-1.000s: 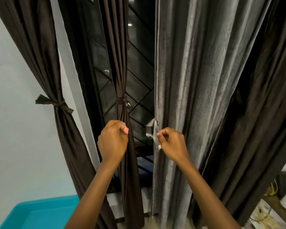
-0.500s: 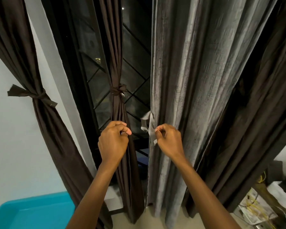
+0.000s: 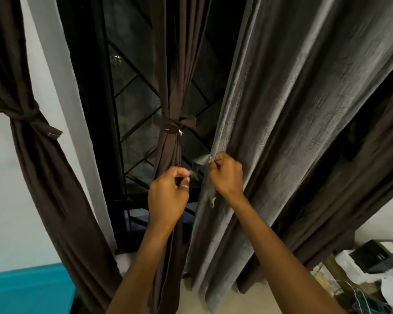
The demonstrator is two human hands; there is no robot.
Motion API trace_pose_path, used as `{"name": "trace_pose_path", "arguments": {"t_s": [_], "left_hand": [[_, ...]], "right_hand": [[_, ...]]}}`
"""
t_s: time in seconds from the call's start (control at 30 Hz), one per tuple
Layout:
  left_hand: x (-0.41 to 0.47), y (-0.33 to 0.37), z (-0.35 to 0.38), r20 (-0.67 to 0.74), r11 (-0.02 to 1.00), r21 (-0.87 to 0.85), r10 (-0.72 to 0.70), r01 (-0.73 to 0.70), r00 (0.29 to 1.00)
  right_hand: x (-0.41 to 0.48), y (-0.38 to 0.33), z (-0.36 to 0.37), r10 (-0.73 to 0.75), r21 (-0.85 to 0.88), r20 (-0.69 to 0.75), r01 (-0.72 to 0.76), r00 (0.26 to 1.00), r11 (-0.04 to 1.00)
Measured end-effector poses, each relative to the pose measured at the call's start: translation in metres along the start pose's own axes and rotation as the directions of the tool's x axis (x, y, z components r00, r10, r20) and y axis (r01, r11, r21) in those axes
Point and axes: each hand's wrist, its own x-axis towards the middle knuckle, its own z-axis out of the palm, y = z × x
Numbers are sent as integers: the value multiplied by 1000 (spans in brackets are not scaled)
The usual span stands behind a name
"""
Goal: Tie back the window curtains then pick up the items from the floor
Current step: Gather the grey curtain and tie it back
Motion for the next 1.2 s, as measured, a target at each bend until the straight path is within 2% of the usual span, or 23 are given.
{"name": "trace_pose_path", "arguments": {"t_s": [0.27,0.37,0.47,0.57,0.9,1.2], "left_hand": [[5,11,30,79,999,-24,-41,43,996],[5,18,39,125,996,-24,-77,81,989],[1,24,48,131,996,-22,-85,88,988],[-1,36,53,115,992,35,-121,118,986],[-3,84,64,83,907,354,-275,230,958],[-24,116,90,-42,860,456,-236,229,971]], "right_hand": [[-27,3,-4,-141,73,7,140,990,987],[-40,5,-8,-141,154,5,138,990,978],[-48,10,-11,-172,156,-37,176,984,972],[-51,16,-16,-207,180,-77,218,975,959],[-56,39,-29,-220,353,-49,223,974,908],[-55,72,-45,-230,452,-34,220,973,864]]}}
